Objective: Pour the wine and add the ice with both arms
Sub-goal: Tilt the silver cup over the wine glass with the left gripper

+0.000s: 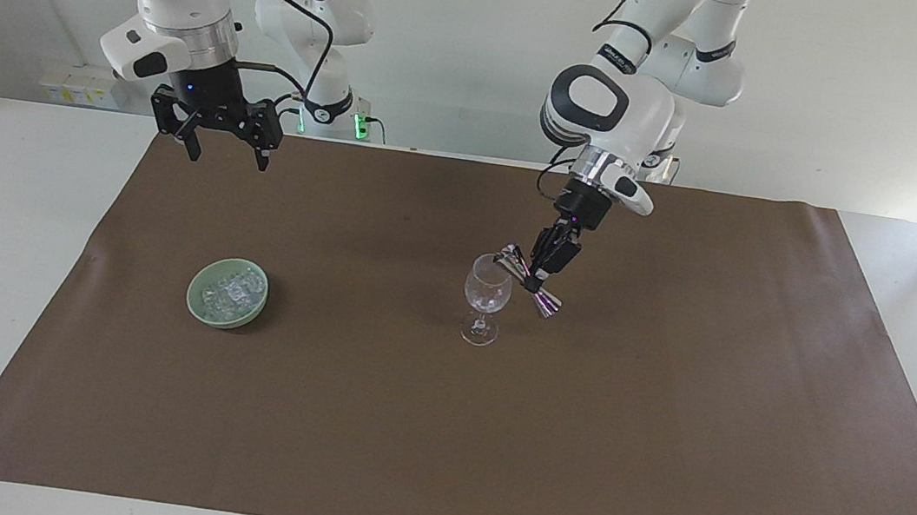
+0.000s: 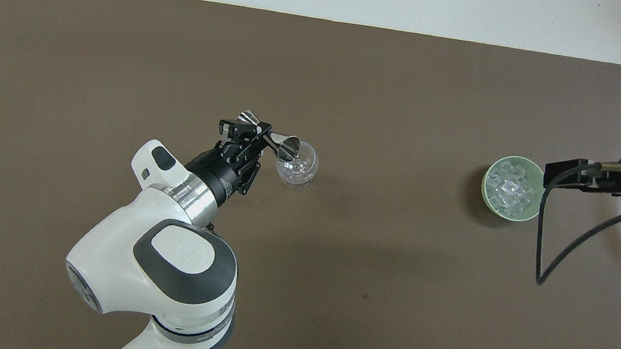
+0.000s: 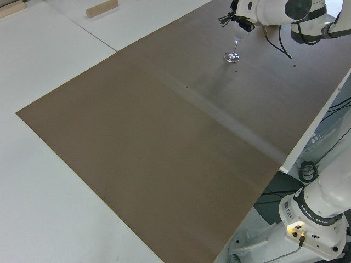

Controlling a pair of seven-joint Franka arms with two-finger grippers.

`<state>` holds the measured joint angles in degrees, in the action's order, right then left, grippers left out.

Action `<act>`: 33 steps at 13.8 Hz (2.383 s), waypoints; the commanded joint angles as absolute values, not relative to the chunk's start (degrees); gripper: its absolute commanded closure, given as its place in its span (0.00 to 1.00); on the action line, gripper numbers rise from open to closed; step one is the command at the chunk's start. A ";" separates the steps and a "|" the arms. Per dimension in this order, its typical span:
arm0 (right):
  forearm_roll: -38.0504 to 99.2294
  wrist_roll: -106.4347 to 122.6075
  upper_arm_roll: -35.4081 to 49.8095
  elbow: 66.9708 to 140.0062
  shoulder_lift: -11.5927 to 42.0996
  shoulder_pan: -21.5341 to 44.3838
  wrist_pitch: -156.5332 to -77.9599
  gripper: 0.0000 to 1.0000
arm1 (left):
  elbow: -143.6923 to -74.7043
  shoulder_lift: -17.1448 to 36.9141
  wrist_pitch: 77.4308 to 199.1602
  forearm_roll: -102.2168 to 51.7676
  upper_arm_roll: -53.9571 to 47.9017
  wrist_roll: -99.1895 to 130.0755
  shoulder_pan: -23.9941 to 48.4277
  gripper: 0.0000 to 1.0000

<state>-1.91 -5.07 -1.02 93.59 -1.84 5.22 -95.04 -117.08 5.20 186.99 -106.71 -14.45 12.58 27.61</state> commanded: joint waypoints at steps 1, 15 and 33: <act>-1.58 -5.36 -1.14 94.13 -2.46 5.27 -94.57 0.00 | -115.49 6.33 190.37 -105.82 -13.71 12.04 29.71 1.00; -1.58 -5.36 -1.14 94.13 -2.46 5.27 -94.57 0.00 | -112.59 8.35 195.03 -105.29 -13.71 4.41 30.94 1.00; -1.58 -5.36 -1.14 94.13 -2.46 5.27 -94.57 0.00 | -110.04 10.28 198.28 -105.03 -13.71 -5.27 31.46 1.00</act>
